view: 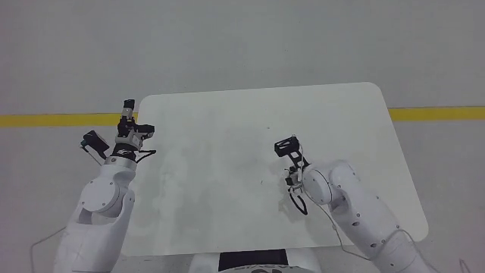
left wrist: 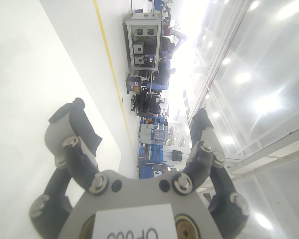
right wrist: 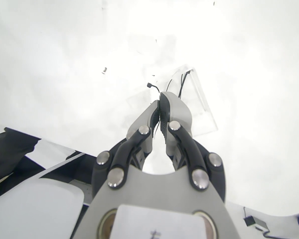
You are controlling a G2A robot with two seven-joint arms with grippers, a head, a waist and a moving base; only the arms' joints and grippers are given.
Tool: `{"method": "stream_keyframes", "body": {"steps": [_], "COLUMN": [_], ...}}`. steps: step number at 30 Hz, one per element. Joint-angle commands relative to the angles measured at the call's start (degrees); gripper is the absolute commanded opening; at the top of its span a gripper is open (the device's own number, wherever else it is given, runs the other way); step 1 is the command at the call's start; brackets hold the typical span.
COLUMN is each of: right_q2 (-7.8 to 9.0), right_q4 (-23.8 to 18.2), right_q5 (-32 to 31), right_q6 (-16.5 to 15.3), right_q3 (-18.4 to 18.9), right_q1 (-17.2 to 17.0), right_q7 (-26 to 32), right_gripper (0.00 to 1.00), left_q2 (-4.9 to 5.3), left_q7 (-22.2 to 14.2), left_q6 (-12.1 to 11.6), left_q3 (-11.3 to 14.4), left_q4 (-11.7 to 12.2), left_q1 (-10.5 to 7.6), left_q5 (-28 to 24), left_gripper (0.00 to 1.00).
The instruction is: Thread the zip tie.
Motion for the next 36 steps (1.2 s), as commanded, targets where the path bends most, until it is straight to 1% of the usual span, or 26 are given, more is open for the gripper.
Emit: {"method": "stream_keyframes", "body": {"steps": [1,10,16,25,27,29,30,32,33,36], "right_q2": [0.15,0.71,1.02,1.01,0.91,0.89,0.79,0.71,0.65,0.27], "right_q4": [-0.9,-5.2,-6.8,-6.7,-6.5,-7.2,-7.8,-7.8,-7.7,-6.7], "right_q5": [0.7,4.8,6.1,6.1,8.2,8.8,10.6,12.5,13.5,19.8], "right_q6": [-0.5,-1.5,-2.1,-2.2,-3.0,-3.1,-3.2,-2.9,-2.5,-0.7], "right_q3": [1.1,6.0,8.3,8.3,8.1,8.1,8.0,8.4,8.4,8.8], "right_q1": [-0.8,-4.5,-7.0,-7.1,-7.5,-7.3,-7.1,-6.1,-5.6,-3.0], "right_q7": [-0.6,-4.8,-7.8,-8.2,-10.1,-10.1,-9.9,-9.4,-8.7,-6.7], "right_gripper": [0.0,0.0,0.0,0.0,0.0,0.0,0.0,0.0,0.0,0.0], "left_q2": [0.0,0.0,0.0,0.0,0.0,0.0,0.0,0.0,0.0,0.0], "left_q7": [0.0,0.0,0.0,0.0,0.0,0.0,0.0,0.0,0.0,0.0], "left_q6": [0.0,0.0,0.0,0.0,0.0,0.0,0.0,0.0,0.0,0.0], "left_q3": [0.0,0.0,0.0,0.0,0.0,0.0,0.0,0.0,0.0,0.0], "left_q4": [0.0,0.0,0.0,0.0,0.0,0.0,0.0,0.0,0.0,0.0], "left_q1": [0.0,0.0,0.0,0.0,0.0,0.0,0.0,0.0,0.0,0.0], "left_q5": [0.0,0.0,0.0,0.0,0.0,0.0,0.0,0.0,0.0,0.0], "left_gripper": [1.0,1.0,1.0,1.0,1.0,1.0,1.0,1.0,1.0,1.0]}}
